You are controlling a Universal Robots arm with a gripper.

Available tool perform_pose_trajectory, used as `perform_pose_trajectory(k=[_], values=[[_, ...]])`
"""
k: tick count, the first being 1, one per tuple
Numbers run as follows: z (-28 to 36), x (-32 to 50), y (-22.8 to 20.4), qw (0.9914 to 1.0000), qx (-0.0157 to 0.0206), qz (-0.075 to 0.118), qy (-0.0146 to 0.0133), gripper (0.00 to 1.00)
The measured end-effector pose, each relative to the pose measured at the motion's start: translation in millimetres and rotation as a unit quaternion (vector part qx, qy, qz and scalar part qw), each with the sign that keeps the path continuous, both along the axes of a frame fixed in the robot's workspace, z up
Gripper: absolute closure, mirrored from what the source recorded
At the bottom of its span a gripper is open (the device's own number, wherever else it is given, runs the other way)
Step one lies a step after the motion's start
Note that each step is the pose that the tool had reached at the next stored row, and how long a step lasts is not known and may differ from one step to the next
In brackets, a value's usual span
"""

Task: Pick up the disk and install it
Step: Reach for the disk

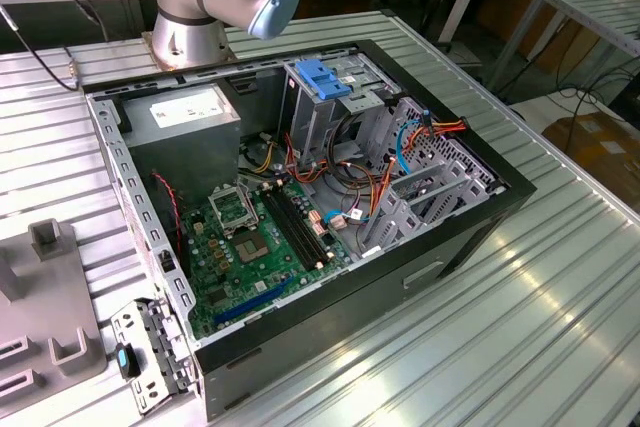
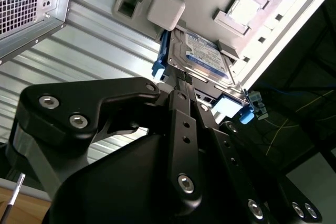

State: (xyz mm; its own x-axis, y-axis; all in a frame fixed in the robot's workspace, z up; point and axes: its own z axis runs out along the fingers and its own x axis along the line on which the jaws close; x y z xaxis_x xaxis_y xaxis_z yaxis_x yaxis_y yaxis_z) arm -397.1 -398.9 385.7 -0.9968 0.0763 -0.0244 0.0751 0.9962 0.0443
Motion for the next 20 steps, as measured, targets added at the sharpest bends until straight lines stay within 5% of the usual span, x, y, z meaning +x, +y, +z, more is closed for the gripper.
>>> perform_pose_trajectory(k=[20], values=[[-1.1, -22.8, 0.0, 1.00000, 0.0000, 0.000, 0.0000, 0.89]])
